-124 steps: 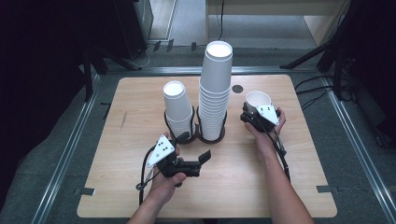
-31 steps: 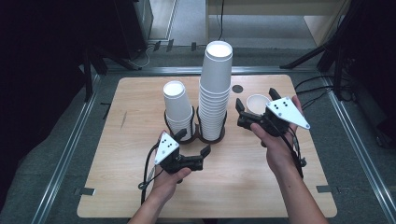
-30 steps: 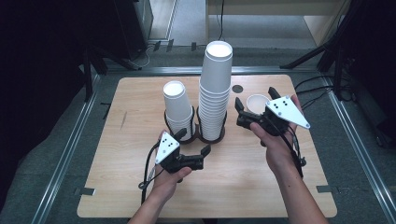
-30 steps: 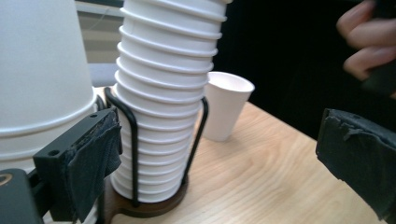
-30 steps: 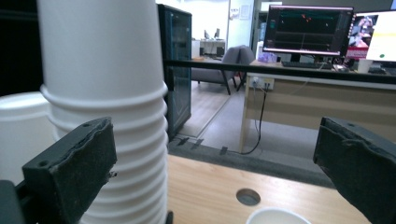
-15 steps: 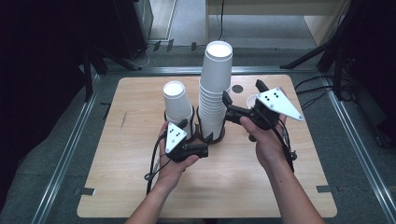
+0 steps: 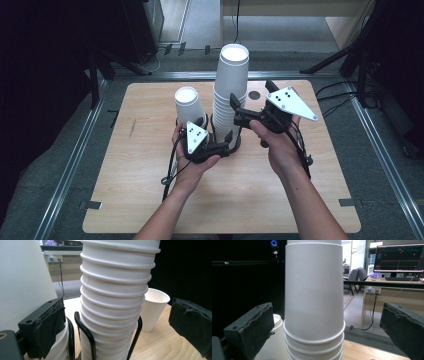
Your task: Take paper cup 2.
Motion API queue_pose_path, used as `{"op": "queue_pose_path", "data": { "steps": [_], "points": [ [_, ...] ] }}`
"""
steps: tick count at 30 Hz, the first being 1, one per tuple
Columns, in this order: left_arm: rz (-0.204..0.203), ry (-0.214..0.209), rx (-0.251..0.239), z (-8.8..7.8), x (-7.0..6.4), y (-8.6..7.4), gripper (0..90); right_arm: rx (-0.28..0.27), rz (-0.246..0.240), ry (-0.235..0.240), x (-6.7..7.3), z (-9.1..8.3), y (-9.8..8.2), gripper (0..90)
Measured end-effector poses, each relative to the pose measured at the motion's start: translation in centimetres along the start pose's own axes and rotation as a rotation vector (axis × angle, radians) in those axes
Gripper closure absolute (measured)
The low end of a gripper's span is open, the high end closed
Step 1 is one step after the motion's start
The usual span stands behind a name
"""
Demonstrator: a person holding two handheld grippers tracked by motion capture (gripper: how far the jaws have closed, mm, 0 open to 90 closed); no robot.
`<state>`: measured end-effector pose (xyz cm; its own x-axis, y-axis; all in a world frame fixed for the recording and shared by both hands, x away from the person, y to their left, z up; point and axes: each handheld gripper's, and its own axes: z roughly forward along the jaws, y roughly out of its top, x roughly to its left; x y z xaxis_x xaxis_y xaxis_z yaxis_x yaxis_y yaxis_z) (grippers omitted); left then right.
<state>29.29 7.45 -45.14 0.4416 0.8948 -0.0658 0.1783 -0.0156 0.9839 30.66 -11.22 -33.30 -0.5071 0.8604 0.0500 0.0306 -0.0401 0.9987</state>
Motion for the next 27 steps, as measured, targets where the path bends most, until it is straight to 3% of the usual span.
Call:
{"op": "queue_pose_path", "data": {
  "steps": [11, 17, 27],
  "points": [
    [0.026, 0.022, -0.007, 1.0, -0.7, 0.5, 1.0, 0.000, -0.018, 0.033, 1.1, 1.2, 1.0, 0.0],
    [0.018, 0.045, -0.007, 1.6, -0.8, 0.8, 1.1, 0.009, -0.011, 0.050, 1.4, 2.0, 1.7, 0.0],
    [0.018, 0.082, -0.013, 2.5, -0.9, 1.2, 1.1, 0.039, -0.023, 0.020, 1.5, 4.0, 2.3, 0.0]
  ]
}}
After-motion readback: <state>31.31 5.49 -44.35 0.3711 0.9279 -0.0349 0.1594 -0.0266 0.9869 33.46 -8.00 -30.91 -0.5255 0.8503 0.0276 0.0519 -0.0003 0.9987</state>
